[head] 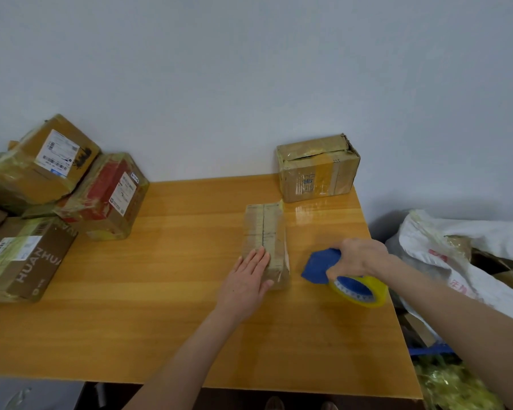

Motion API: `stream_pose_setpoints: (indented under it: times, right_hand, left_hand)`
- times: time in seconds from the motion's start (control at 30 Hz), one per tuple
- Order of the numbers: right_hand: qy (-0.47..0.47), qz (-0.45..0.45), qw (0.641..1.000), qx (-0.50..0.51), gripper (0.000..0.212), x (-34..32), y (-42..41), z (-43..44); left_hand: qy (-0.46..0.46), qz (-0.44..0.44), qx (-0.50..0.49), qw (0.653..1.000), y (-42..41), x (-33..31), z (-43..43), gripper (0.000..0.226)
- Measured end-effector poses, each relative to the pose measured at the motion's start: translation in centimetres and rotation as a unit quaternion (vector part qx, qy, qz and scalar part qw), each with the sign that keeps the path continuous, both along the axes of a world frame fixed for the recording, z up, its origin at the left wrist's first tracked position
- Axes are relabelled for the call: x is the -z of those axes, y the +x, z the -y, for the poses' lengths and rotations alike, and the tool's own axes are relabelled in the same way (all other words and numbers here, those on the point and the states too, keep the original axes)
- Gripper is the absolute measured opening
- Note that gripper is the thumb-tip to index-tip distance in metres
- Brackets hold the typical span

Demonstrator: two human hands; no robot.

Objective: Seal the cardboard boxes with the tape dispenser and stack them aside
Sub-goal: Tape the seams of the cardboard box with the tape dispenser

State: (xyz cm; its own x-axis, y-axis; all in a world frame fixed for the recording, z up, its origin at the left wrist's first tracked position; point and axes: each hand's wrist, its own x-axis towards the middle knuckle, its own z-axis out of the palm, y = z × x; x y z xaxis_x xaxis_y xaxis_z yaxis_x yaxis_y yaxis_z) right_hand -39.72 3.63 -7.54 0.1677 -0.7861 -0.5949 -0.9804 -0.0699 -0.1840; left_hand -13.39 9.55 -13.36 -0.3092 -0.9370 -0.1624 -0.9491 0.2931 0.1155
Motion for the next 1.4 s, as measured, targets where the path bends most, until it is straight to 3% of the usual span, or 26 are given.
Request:
stream_pose_setpoints:
  times: [0.07,0.13,0.2,0.27,0.37,0.47,0.57,0.63,0.7,0.83,0.9,0.97,1.1,1.17,1.3,1.4]
  right_hand:
    - [-0.011,-0.003,1.000,0.016,0.043,0.0,-0.9,-0.1]
    - [-0.005,0.129,0.985,0.114,0.045,0.1,-1.7,-0.1]
    - [-0.019,0.278,0.931,0.236,0.036,0.6,-1.7,-0.1]
    - [-0.026,0.365,0.871,0.327,0.034,1.5,-1.1,-0.2]
    - [0.009,0.420,0.801,0.426,0.046,3.3,0.3,-0.7]
    - [0.073,0.466,0.712,0.520,0.052,5.1,1.4,-1.1]
    - [0.107,0.470,0.678,0.555,0.049,6.7,2.2,-1.5]
    - [0.107,0.444,0.687,0.566,0.048,7.3,2.3,-1.8]
    - [0.089,0.390,0.741,0.539,0.051,7.6,2.1,-1.8]
    - [-0.010,0.276,0.877,0.393,0.051,6.6,1.4,-1.5]
    - [-0.112,0.199,0.926,0.302,0.053,5.6,1.5,-1.5]
    - [-0.167,0.220,0.922,0.273,0.051,4.2,3.1,-2.0]
    - [-0.158,0.292,0.924,0.187,0.052,2.9,9.1,-3.9]
    - [-0.145,0.309,0.926,0.160,0.056,2.9,11.7,-4.2]
    - [-0.137,0.266,0.933,0.200,0.066,3.3,13.5,-4.1]
    - [-0.142,0.276,0.931,0.193,0.067,3.5,13.2,-4.3]
  left_hand:
    - [-0.004,0.000,-0.006,1.000,0.1,0.1,0.0,0.063]
    - [-0.006,-0.016,-0.011,1.000,-0.1,0.2,0.1,0.062]
    - [-0.020,-0.033,-0.024,0.999,-0.6,0.2,0.2,0.061]
    - [-0.028,-0.048,-0.031,0.998,-0.8,-0.1,0.3,0.061]
    - [-0.025,-0.132,-0.059,0.989,-1.1,-0.7,0.2,0.059]
    - [-0.048,-0.262,-0.113,0.957,-1.3,-2.0,0.1,0.054]
    - [-0.081,-0.373,-0.197,0.903,-1.0,-2.7,0.0,0.037]
    - [-0.061,-0.455,-0.271,0.846,-0.7,-3.1,-0.2,0.027]
    - [-0.042,-0.502,-0.320,0.802,-0.1,-3.2,-0.2,0.023]
    - [-0.062,-0.516,-0.364,0.773,1.4,-2.9,-0.2,0.012]
    - [-0.086,-0.485,-0.370,0.788,2.3,-2.6,-0.4,0.015]
    - [-0.101,-0.414,-0.355,0.832,2.6,-2.2,-0.9,0.022]
    - [-0.054,-0.340,-0.292,0.892,1.0,-1.6,-1.0,0.043]
    - [-0.028,-0.350,-0.278,0.894,-0.3,-1.6,-0.7,0.049]
    - [-0.005,-0.338,-0.300,0.892,-1.2,-1.3,0.2,0.053]
    - [0.037,-0.388,-0.311,0.867,-0.9,-1.0,0.4,0.043]
